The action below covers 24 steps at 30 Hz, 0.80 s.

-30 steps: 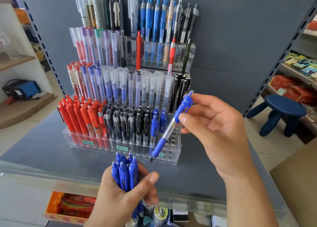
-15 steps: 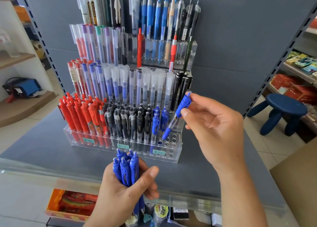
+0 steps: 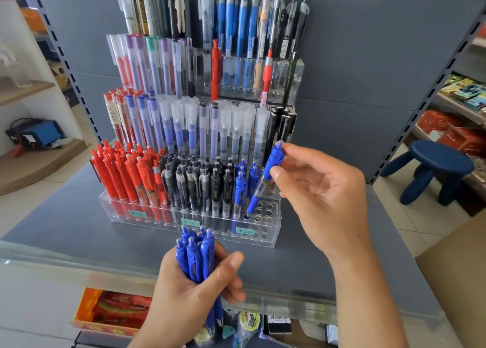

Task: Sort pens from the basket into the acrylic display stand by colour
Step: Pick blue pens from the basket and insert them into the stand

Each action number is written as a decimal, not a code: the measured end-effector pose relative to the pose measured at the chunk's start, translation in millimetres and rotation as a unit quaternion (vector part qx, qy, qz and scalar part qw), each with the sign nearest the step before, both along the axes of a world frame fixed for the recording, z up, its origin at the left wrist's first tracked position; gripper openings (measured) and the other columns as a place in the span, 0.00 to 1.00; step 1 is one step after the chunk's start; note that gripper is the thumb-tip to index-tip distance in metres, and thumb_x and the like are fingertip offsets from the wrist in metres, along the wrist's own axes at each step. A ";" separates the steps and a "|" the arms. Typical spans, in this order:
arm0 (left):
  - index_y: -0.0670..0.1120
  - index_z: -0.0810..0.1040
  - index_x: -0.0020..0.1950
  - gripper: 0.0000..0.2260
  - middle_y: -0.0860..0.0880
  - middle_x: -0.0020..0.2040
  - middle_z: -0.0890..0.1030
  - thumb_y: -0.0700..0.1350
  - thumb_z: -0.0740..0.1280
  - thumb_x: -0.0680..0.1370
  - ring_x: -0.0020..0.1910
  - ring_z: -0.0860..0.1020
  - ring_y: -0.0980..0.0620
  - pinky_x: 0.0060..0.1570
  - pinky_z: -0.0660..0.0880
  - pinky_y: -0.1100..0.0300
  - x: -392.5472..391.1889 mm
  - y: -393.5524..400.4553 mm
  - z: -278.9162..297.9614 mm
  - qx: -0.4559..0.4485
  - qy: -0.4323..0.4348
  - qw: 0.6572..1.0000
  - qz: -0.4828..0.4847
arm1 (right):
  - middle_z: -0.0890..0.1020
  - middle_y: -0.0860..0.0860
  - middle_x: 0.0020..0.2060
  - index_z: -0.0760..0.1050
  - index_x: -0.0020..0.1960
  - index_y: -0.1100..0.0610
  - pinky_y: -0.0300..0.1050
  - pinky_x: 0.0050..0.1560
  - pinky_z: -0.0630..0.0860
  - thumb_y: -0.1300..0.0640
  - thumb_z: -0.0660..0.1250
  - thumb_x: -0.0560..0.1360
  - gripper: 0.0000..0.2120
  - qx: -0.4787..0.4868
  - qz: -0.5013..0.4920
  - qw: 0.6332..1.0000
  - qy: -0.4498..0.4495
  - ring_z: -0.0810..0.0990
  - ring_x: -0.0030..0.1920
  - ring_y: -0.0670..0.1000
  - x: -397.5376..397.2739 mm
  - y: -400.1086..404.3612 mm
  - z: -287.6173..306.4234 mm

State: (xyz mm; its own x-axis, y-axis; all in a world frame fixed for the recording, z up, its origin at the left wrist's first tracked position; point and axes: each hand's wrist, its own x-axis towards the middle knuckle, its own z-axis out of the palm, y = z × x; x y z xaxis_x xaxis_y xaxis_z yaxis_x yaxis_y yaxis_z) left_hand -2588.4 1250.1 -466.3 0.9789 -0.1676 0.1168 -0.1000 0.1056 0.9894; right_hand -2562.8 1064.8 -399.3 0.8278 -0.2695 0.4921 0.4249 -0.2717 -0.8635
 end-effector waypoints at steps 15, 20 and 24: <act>0.32 0.73 0.37 0.14 0.35 0.27 0.79 0.42 0.72 0.69 0.23 0.80 0.40 0.25 0.77 0.57 0.1 -3.4 2.9 -0.007 0.010 1.000 -0.009 | 0.86 0.44 0.40 0.83 0.52 0.40 0.38 0.37 0.79 0.64 0.75 0.74 0.18 -0.026 0.034 0.998 0.042 0.84 0.38 0.46 0.1 2.7 2.0; 0.32 0.72 0.38 0.18 0.35 0.27 0.79 0.43 0.78 0.72 0.23 0.80 0.39 0.25 0.77 0.56 0.2 -3.4 1.0 -0.014 0.016 1.000 -0.003 | 0.87 0.44 0.41 0.83 0.51 0.40 0.41 0.39 0.81 0.64 0.75 0.74 0.18 -0.036 0.042 0.997 0.052 0.84 0.39 0.46 -2.0 4.7 2.7; 0.31 0.72 0.38 0.15 0.35 0.27 0.79 0.42 0.72 0.69 0.23 0.80 0.41 0.25 0.77 0.56 0.0 -3.4 2.4 -0.010 0.013 1.000 -0.009 | 0.86 0.43 0.41 0.83 0.52 0.41 0.35 0.39 0.78 0.63 0.74 0.75 0.17 -0.069 0.041 0.994 0.073 0.85 0.40 0.46 -1.2 5.4 1.1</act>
State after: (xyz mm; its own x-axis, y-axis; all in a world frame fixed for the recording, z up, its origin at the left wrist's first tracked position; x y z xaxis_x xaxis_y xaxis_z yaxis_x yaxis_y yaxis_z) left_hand -2588.4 1246.7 -463.8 0.9787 -0.1824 0.0946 -0.0721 0.1264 0.9893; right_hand -2564.0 1070.2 -398.1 0.9096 -0.1356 0.3929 0.3237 -0.3618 -0.8743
